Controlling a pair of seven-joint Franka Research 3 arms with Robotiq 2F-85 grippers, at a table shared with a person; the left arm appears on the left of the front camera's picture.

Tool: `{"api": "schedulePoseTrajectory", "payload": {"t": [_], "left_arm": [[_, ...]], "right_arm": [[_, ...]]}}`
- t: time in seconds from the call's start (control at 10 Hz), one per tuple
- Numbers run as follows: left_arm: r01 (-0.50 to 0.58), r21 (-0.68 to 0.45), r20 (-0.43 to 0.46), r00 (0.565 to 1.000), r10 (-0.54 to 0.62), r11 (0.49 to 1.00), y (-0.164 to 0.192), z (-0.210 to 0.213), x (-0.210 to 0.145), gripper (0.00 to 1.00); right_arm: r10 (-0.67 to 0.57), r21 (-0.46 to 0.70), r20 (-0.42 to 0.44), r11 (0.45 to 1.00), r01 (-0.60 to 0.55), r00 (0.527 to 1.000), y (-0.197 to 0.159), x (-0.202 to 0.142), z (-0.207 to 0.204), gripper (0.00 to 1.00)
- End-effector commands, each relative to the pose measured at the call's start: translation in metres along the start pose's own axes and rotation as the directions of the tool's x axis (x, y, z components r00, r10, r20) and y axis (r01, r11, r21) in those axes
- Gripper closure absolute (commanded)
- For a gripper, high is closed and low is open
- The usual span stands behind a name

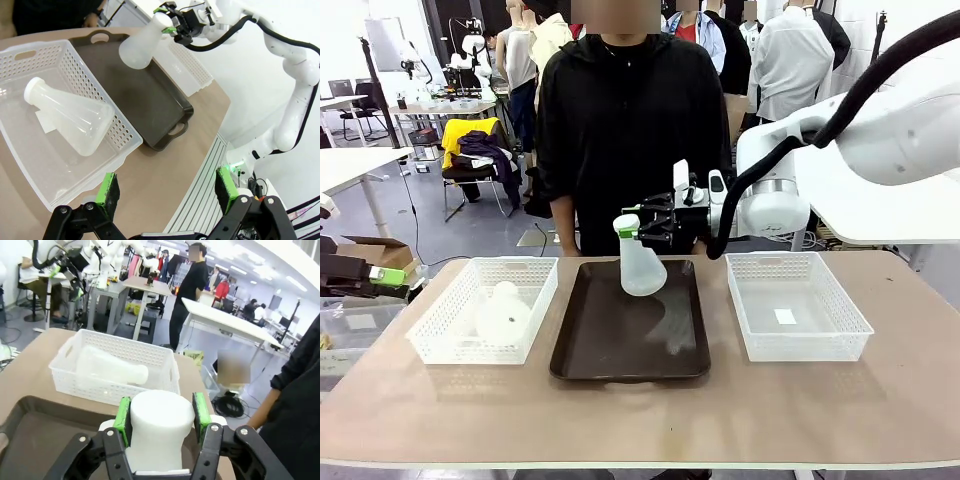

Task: Prepare the laboratory tools.
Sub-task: Place the picked Big flask upright in the Handle tray as instructed by the person.

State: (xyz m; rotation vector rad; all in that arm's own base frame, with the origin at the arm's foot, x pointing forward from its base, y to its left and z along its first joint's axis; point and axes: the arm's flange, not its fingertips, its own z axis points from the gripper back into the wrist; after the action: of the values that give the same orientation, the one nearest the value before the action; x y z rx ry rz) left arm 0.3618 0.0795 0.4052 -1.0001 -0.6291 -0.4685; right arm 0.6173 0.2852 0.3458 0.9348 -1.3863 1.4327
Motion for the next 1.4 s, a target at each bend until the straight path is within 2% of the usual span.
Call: {"api": "schedulePoseTrajectory", "payload": {"t": [0.0, 0.3, 0.6, 1.1, 1.2, 1.3], "left_arm": [[0.002, -0.006, 0.002, 1.000, -0.002, 1.000, -0.001, 0.001, -0.001, 0.00], [0.002, -0.006, 0.002, 1.000, -0.002, 1.000, -0.001, 0.001, -0.001, 0.00], [0.002, -0.006, 0.002, 1.000, -0.002, 1.000, -0.001, 0.001, -0.001, 0.00], [0.002, -0.006, 0.002, 1.000, -0.002, 1.000, -0.001, 0.001, -0.001, 0.00], [0.002, -0.006, 0.002, 1.000, -0.002, 1.000, -0.001, 0.001, -0.001, 0.00], [0.002, -0.006, 0.002, 1.000, -0.002, 1.000, -0.001, 0.001, -0.001, 0.00]], "right_arm": [[-0.032, -0.026, 0.022, 0.999, 0.032, 0.999, -0.004, -0.015, -0.016, 1.00], [-0.091, -0.043, 0.056, 0.995, 0.093, 0.994, -0.019, -0.026, -0.020, 1.00], [-0.149, -0.061, 0.078, 0.986, 0.154, 0.986, -0.020, -0.030, -0.019, 1.00], [-0.186, -0.050, 0.065, 0.981, 0.190, 0.980, -0.019, -0.050, -0.014, 0.05], [-0.188, -0.050, 0.051, 0.980, 0.190, 0.981, -0.018, -0.051, -0.014, 0.00], [-0.175, -0.036, 0.037, 0.984, 0.177, 0.984, -0.017, -0.049, -0.013, 0.00]]}}
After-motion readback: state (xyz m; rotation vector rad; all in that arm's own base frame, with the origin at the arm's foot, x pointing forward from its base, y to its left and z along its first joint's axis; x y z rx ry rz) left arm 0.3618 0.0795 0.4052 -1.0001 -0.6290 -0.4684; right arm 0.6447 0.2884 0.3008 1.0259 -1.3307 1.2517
